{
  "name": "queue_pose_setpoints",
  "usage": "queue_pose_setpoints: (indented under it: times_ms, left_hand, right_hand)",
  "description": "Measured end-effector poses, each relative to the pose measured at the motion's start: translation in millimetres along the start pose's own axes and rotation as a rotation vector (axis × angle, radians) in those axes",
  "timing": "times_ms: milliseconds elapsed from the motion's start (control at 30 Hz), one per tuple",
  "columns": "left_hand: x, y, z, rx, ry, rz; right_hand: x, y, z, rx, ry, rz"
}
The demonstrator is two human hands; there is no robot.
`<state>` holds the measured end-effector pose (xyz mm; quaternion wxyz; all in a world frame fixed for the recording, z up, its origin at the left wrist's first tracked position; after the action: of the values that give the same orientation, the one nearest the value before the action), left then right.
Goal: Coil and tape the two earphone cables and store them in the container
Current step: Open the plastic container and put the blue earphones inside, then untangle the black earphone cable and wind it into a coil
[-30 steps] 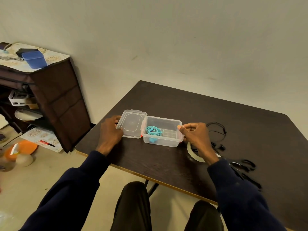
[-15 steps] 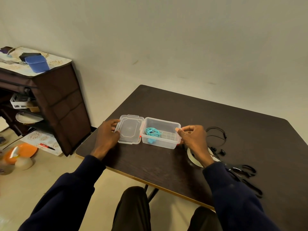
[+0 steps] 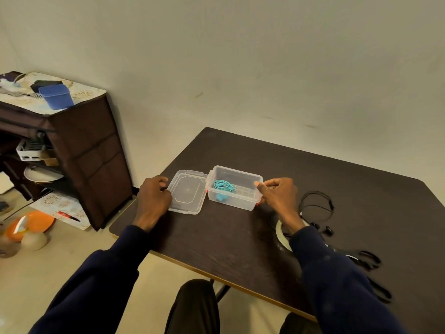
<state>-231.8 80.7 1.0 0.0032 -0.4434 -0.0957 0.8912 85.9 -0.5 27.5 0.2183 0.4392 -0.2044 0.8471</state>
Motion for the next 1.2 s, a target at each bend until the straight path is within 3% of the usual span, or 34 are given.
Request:
queue_pose_setpoints:
  times_ms: [467,867,1200]
  left_hand:
    - [1.4,-18.4,-21.3,0.005,0.057,-0.112]
    - [2.4,-14.8,-26.9,0.1,0.183,-0.098]
    - [4.4,-10.9,-22.2,0.048,0.171,-0.065]
  right_hand:
    - [-12.1,6.7,17.9,0.056,-0.033,0.0]
    - [-16.5,16.6,30.1,0.067,-0.079,-0.032]
    - [-5.7,19.6,26.2,0.137,-0.03,-0.01]
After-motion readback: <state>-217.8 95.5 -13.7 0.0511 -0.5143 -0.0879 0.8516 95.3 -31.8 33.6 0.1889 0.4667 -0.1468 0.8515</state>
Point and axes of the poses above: each hand's wrist, its own y-axis away from the middle knuckle, its own z-axis out of the back of the hand, x = y × z, the point moved 4 cm from there along -y, towards the middle knuckle
